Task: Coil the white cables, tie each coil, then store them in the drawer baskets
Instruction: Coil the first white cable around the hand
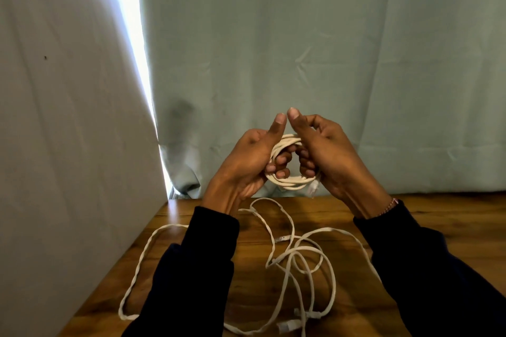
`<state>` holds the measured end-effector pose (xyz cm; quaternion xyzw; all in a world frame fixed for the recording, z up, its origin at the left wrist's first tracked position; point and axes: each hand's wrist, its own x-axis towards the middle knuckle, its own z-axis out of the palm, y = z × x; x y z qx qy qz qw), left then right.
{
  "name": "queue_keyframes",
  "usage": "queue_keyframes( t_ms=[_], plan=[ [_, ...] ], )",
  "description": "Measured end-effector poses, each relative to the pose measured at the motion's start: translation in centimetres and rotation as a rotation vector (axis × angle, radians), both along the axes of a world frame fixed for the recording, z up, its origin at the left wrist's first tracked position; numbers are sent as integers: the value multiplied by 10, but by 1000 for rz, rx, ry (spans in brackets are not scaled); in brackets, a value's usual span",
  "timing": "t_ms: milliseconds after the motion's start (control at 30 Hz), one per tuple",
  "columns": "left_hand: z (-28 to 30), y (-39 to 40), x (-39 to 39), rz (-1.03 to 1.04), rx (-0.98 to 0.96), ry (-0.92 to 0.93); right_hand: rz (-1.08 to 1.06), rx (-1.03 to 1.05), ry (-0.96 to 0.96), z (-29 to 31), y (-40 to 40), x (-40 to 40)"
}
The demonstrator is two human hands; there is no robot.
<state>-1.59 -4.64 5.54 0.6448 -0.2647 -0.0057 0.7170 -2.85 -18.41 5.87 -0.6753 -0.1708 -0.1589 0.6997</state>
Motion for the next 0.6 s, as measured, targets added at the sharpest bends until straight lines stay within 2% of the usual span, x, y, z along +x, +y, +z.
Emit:
queue_keyframes(
  t_ms=[133, 233, 400, 600],
  plan=[
    [-1, 6, 1, 8, 198, 102, -40, -101, 20, -6, 7, 1],
    [-2, 8, 4, -20, 232, 126, -15, -120, 19, -6, 9, 0],
    [-5, -3, 5, -42, 15, 195, 5, -105, -8, -2, 5, -3],
    [-4, -3, 5, -26, -136, 292, 68, -133, -36, 0, 0, -3]
  ],
)
